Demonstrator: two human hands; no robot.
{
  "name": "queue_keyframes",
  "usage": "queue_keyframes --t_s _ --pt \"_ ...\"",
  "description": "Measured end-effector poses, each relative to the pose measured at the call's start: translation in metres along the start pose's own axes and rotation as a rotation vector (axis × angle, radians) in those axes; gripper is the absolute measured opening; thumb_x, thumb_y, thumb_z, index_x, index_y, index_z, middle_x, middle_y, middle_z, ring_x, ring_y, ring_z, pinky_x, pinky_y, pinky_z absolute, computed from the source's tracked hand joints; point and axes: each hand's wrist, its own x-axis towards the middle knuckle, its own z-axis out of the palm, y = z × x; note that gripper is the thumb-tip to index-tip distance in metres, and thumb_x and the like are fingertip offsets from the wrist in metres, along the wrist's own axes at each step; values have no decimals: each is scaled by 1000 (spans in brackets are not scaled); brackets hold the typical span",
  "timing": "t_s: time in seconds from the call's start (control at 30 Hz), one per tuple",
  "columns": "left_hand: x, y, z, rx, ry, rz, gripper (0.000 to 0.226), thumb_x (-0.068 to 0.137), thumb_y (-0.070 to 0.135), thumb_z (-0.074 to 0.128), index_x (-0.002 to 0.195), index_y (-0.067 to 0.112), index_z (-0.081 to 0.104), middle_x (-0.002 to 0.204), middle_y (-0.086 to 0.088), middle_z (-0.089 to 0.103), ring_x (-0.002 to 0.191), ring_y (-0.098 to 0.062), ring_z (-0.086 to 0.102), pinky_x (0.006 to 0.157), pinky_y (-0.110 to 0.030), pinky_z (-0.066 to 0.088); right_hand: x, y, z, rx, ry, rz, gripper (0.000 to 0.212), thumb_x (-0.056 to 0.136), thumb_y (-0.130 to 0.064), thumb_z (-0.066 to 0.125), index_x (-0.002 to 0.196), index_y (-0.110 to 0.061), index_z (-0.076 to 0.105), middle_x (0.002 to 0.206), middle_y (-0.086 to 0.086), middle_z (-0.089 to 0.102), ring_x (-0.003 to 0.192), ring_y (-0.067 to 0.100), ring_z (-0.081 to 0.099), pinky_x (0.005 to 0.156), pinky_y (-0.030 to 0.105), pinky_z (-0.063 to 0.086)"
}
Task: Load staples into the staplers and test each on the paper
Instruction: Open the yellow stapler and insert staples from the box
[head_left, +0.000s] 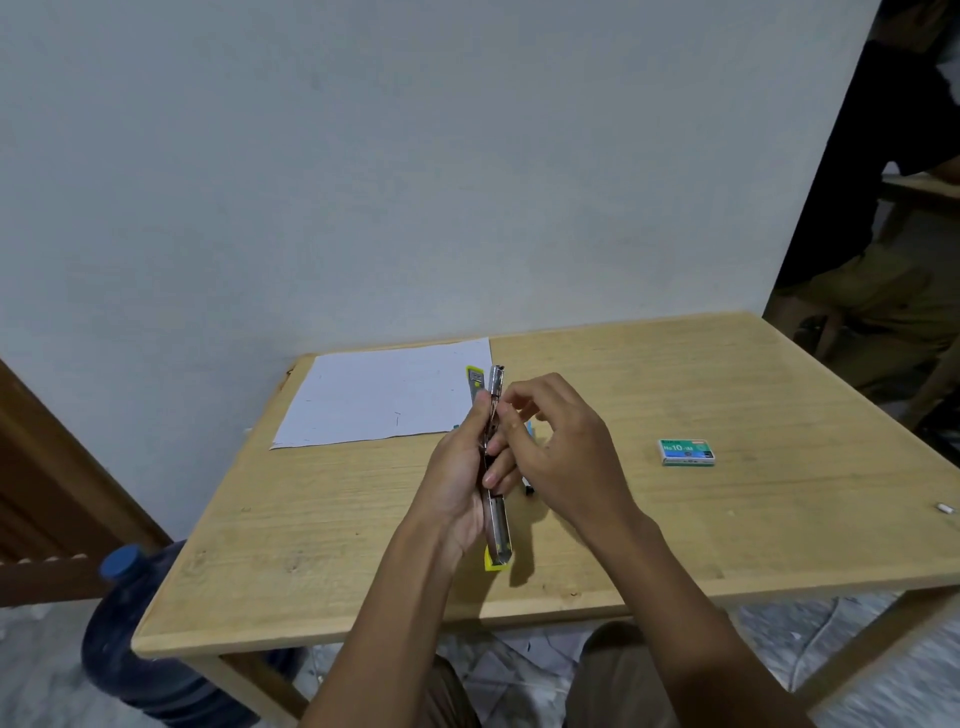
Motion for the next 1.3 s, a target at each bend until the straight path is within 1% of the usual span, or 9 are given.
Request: queue_keyframes --t_s 0.17,0.33,0.57,0.67,0.8,0.93,1.07,1.2,1.3 --pt "-1 5 -1 -45 42 13 48 100 43 46 63 12 42 42 3 28 28 -6 25 34 -18 22 -6 -4 0 30 10 -50 13 91 -30 57 89 -20 65 91 -10 62 80 10 63 69 40 53" --pt "-2 6 0 -43 65 28 40 100 41 48 77 10 55 46 3 34 32 -6 30 35 -18 25 -8 -3 -1 23 40 -112 2 88 -14 64 87 -15 64 89 -9 63 82 12 63 70 38 52" --pt "2 6 -6 -93 120 -4 31 97 41 56 85 12 60 64 0 53 46 -8 42 44 -18 35 -13 3 -1 40 45 -196 6 82 -5 71 84 -9 67 90 -5 69 88 14 64 77 30 51" --pt "3 7 -7 -127 143 -20 31 95 43 58 85 14 60 63 2 50 52 -10 43 53 -21 40 -15 1 0 72 7 -234 9 80 -2 73 80 -6 66 87 -4 69 85 13 63 76 27 51" --pt "3 9 -5 -124 140 -37 32 95 43 58 80 14 59 56 4 44 44 -10 44 43 -19 42 -20 -3 2 106 -19 -206 3 85 -8 70 87 -9 68 85 -6 68 82 13 62 75 29 51" --pt "5 7 -1 -2 115 11 33 98 41 52 85 10 55 56 1 37 41 -10 36 37 -18 30 -15 -15 3 503 53 302 17 98 -11 57 103 -24 67 81 -15 69 83 5 66 84 25 54" --pt "3 13 1 448 118 111 37 100 40 51 81 8 56 56 0 45 46 -12 41 44 -20 34 -4 -13 13 1081 119 910 25 102 -20 45 104 -14 69 98 4 72 96 14 68 86 31 54" --pt "6 22 4 1008 137 213 35 98 38 56 83 8 67 67 -6 68 59 -15 61 55 -25 47 -1 -10 22 1403 126 1170 36 104 -24 36 112 -9 67 109 9 70 102 20 64 83 30 50" --pt "10 29 8 1352 115 246 31 97 39 57 79 13 60 69 1 62 62 -12 58 53 -20 41 1 -11 28 1515 187 1279 34 103 -22 36 98 -9 67 89 6 67 78 17 61 69 25 44"
